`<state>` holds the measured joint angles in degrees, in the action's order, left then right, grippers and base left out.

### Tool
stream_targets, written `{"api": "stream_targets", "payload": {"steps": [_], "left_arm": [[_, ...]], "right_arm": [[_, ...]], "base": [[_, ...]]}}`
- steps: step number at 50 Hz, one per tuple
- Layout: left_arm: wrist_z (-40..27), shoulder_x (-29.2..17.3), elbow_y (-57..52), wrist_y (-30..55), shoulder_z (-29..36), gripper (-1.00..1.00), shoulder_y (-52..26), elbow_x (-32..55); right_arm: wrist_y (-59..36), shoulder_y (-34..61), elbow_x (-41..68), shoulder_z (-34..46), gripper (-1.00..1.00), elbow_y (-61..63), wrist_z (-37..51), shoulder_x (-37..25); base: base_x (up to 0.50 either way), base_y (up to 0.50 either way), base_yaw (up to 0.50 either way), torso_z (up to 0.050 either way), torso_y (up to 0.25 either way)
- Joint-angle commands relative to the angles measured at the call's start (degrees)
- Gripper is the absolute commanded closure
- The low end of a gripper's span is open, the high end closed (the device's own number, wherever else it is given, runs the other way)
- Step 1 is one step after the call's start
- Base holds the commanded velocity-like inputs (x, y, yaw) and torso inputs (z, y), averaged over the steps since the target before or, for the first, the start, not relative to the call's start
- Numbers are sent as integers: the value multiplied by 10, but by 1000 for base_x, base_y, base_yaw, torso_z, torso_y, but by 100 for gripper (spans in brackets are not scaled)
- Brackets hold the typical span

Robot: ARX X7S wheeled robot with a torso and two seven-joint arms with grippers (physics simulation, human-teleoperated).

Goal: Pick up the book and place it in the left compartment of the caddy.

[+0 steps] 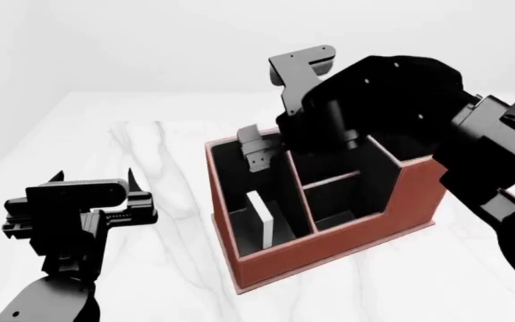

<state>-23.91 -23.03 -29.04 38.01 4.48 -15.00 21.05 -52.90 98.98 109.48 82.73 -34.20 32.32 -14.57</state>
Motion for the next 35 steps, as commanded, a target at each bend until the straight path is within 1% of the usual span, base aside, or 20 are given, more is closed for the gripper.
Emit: {"api": "stream_targets", "payload": {"steps": [1, 14, 20, 21, 22, 23, 24, 25, 27, 28, 29, 30, 31, 33, 34, 35], "left_arm": [[-3, -2, -7, 9, 4, -100, -6, 2], [-6, -3, -10, 13, 9, -100, -9, 2], [-6, -3, -10, 14, 10, -100, -12, 3], [-6, -3, -10, 14, 10, -100, -12, 3], [-7, -3, -13, 15, 11, -100, -12, 4], [-8, -3, -13, 15, 11, -100, -12, 4], [-7, -3, -13, 13, 10, -100, -10, 4], [-6, -3, -12, 11, 10, -100, -9, 4], [-5, -2, -5, 6, 13, -100, -9, 1], [-5, -1, -2, 5, 16, -100, -10, 0], [-5, -1, -2, 5, 16, -100, -10, 0], [-6, -1, -4, 7, 19, -100, -11, -1], [-6, -1, -7, 8, 19, -100, -11, 0], [-7, -1, -9, 10, 21, -100, -12, 0], [-7, -2, -11, 12, 21, -100, -14, 0], [-6, -2, -10, 11, 22, -100, -14, 1]], "right_arm": [[7, -1, 20, -21, -100, 67, 27, -49], [21, -9, 17, -29, -100, 75, 19, -61], [39, -12, 14, -39, -100, 101, 29, -76], [58, -17, 2, -46, -100, 119, 27, -84], [94, -34, -10, -61, -100, 164, 37, -108], [95, -35, -10, -61, -100, 166, 38, -109], [171, -72, -60, -81, -100, 235, 42, -144], [187, -87, -72, -83, -100, 257, 47, -156], [252, -136, -99, -101, -100, 313, 45, -187], [297, -178, -139, -101, -100, 363, 42, -211], [298, -179, -139, -101, -100, 364, 42, -212], [329, -211, -164, -99, -100, 384, 55, -222], [355, -232, -201, -96, -100, 405, 58, -232], [396, -262, -241, -97, -100, 426, 72, -244], [431, -283, -292, -95, -100, 452, 70, -257], [442, -291, -314, -94, -100, 462, 90, -262]], "base": [[0, 0, 0, 0, 0], [0, 0, 0, 0, 0], [0, 0, 0, 0, 0], [0, 0, 0, 0, 0], [0, 0, 0, 0, 0], [0, 0, 0, 0, 0], [0, 0, 0, 0, 0], [0, 0, 0, 0, 0], [0, 0, 0, 0, 0], [0, 0, 0, 0, 0], [0, 0, 0, 0, 0], [0, 0, 0, 0, 0], [0, 0, 0, 0, 0], [0, 0, 0, 0, 0], [0, 0, 0, 0, 0], [0, 0, 0, 0, 0]]}}
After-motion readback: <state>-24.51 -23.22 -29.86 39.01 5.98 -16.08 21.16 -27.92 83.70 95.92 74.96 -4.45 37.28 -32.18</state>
